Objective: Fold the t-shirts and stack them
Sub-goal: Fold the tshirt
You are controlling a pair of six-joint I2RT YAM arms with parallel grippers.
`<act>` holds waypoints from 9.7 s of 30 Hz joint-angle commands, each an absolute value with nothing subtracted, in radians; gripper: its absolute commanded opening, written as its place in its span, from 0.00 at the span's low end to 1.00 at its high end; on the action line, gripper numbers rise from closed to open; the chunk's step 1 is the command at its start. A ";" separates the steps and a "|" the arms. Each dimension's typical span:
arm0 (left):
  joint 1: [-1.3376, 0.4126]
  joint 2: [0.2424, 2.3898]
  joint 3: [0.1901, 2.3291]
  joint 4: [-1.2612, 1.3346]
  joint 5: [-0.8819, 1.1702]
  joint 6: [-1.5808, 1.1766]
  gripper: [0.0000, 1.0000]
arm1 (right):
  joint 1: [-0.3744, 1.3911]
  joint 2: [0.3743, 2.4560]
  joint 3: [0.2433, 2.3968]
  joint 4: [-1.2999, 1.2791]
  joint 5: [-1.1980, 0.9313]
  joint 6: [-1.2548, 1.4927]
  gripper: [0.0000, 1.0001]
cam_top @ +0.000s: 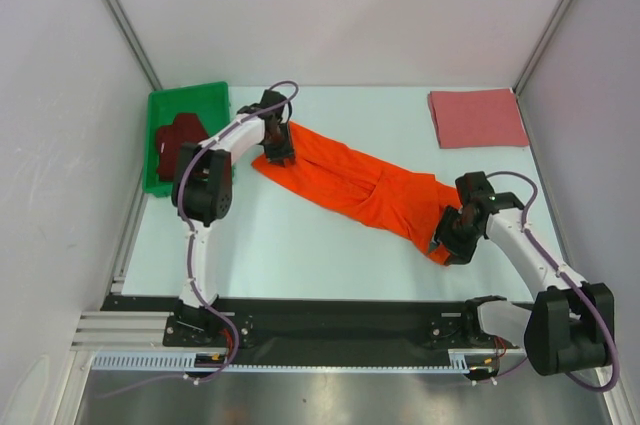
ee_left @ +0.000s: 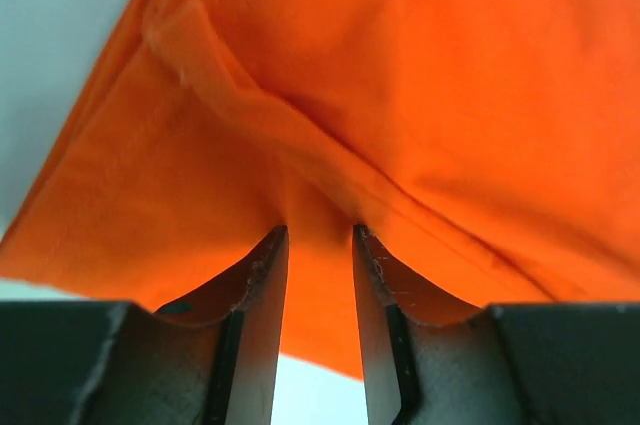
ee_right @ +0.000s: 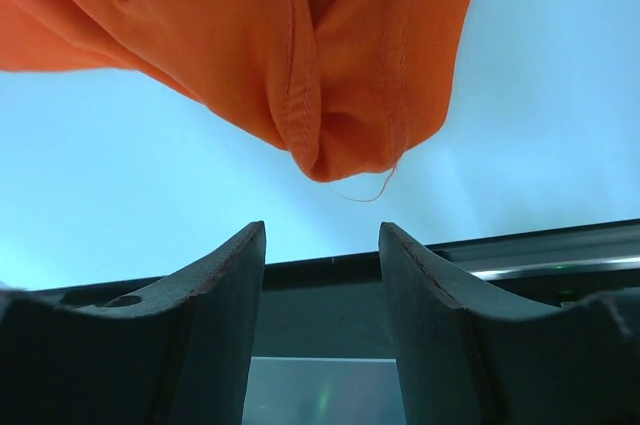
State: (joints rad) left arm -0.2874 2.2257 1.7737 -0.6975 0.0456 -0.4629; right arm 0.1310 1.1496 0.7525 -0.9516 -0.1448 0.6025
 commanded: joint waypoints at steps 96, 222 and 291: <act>-0.212 2.169 1.974 -0.784 0.055 -0.376 0.66 | -0.304 1.868 1.285 -0.724 -0.045 0.402 0.40; -0.480 2.205 1.567 -1.019 -0.008 -0.224 0.69 | 0.379 2.253 1.624 -0.615 0.164 0.305 0.70; -0.652 2.499 2.226 -0.470 0.175 -0.410 0.18 | 0.118 1.197 1.342 -1.178 0.014 0.400 0.85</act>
